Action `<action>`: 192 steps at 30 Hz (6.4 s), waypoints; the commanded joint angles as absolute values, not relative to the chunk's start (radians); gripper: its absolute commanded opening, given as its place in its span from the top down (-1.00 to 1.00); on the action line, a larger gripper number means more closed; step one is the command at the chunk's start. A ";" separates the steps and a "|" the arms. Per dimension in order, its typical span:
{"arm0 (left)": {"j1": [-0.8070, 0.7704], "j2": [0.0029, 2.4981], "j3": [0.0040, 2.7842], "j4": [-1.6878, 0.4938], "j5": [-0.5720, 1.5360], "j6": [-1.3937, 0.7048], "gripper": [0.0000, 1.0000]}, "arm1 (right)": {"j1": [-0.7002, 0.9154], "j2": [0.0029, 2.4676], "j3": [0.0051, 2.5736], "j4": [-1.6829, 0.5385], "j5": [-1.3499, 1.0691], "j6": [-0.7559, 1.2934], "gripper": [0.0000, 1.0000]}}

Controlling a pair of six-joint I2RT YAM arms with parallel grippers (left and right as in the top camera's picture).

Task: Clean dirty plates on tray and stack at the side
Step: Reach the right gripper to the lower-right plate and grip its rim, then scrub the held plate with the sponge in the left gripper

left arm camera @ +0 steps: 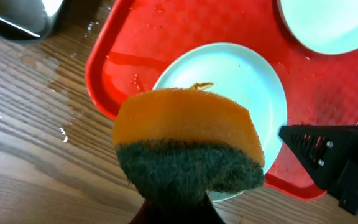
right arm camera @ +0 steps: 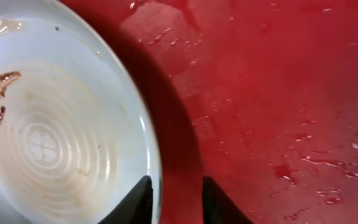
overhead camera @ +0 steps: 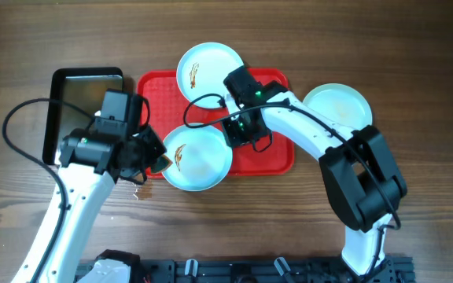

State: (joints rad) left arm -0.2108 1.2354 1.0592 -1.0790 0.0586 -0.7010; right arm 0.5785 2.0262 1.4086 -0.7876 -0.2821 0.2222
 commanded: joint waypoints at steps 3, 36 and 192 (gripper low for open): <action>-0.234 1.330 1.057 -1.066 0.074 -0.654 0.92 | 0.500 2.034 1.458 -0.854 -0.259 0.242 0.32; -0.234 1.422 1.056 -1.030 0.072 -0.609 0.92 | 0.605 2.039 1.372 -0.807 -0.182 0.649 0.91; -0.462 1.930 1.222 -1.012 -0.573 -0.794 0.92 | 0.591 2.039 1.372 -0.649 -0.111 0.500 0.91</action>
State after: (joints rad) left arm -0.4702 1.9152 1.2251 -0.9787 -0.4385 -0.7982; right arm 0.5941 2.0346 1.3655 -0.6411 -0.1467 0.5175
